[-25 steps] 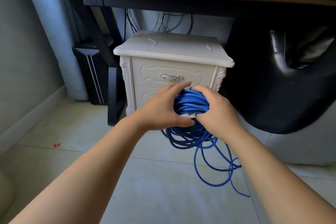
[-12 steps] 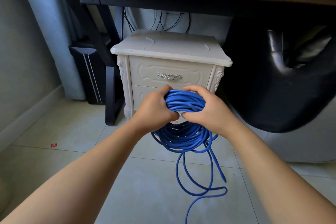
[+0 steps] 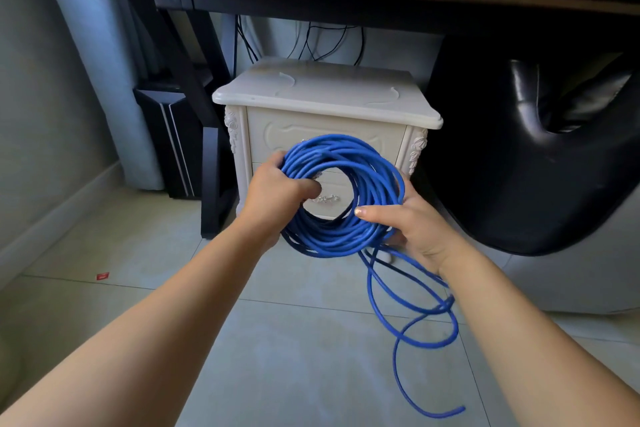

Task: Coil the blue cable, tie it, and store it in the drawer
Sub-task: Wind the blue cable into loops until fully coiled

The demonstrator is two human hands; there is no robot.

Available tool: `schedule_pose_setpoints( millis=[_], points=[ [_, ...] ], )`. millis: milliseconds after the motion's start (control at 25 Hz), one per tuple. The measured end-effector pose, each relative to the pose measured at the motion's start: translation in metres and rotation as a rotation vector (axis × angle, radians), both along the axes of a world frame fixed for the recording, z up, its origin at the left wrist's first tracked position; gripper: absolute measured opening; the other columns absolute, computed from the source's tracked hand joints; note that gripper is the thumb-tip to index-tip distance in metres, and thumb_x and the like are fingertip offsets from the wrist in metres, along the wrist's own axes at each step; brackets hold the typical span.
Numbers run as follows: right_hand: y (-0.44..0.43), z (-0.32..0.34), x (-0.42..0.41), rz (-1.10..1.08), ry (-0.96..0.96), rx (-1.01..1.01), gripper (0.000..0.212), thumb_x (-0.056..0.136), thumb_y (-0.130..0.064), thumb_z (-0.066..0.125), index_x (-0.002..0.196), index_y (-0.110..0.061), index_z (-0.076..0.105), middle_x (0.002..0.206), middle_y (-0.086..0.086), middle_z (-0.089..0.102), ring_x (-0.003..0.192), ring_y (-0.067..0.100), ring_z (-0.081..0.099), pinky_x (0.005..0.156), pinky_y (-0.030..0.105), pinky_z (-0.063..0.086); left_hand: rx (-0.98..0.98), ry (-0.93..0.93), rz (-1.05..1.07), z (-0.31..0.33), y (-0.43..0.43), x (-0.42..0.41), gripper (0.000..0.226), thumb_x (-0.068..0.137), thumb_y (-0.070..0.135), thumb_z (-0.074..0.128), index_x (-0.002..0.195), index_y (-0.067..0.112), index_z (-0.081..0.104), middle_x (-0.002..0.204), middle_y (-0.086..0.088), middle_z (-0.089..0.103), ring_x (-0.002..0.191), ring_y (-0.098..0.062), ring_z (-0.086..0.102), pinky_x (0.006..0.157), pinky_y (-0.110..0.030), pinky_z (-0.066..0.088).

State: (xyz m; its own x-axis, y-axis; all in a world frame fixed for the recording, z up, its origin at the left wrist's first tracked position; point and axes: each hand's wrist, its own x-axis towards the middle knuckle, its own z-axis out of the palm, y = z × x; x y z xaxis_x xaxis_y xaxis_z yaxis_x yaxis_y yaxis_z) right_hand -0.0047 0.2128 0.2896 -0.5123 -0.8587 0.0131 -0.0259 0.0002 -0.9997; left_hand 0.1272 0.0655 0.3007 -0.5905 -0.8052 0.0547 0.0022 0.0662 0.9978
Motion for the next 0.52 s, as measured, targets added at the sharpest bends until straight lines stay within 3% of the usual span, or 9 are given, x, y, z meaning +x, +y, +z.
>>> schedule_pose_setpoints(
  millis=[120,200,360,520],
  points=[
    [-0.013,-0.017,0.016,-0.073,-0.183,-0.044,0.066,0.069,-0.025,0.079,0.129,-0.021,0.053,0.117,0.015,0.067,0.098,0.028,0.07,0.076,0.05,0.058,0.159,0.135,0.052,-0.001,0.003,-0.003,0.025,0.071,-0.007,0.061,0.081,0.014,0.054,0.061,-0.003,0.05,0.058,-0.02,0.047,0.061,-0.034,0.039],
    [-0.019,-0.022,0.022,-0.147,-0.329,-0.131,0.062,0.072,-0.027,0.078,0.129,-0.013,0.056,0.111,0.013,0.068,0.098,0.029,0.069,0.077,0.046,0.057,0.223,0.183,0.057,-0.002,0.009,-0.006,0.025,0.071,-0.004,0.061,0.087,0.014,0.055,0.063,-0.001,0.052,0.06,-0.02,0.05,0.064,-0.036,0.042],
    [-0.02,-0.017,0.018,-0.289,-0.438,-0.143,0.016,0.08,-0.012,0.072,0.096,-0.012,0.071,0.085,0.009,0.069,0.088,0.028,0.067,0.092,0.051,0.052,0.269,0.165,-0.025,-0.006,0.021,-0.01,0.03,0.076,-0.002,0.066,0.1,0.012,0.055,0.071,-0.001,0.055,0.066,-0.019,0.054,0.071,-0.038,0.05],
    [-0.019,-0.009,0.012,-0.445,-0.596,-0.116,0.007,0.084,-0.003,0.063,0.081,-0.01,0.064,0.064,0.003,0.058,0.061,0.017,0.061,0.07,0.033,0.054,0.278,0.1,-0.327,-0.005,0.023,-0.005,0.034,0.081,0.011,0.075,0.109,0.017,0.057,0.081,0.0,0.058,0.073,-0.013,0.06,0.075,-0.035,0.052]
  ],
)
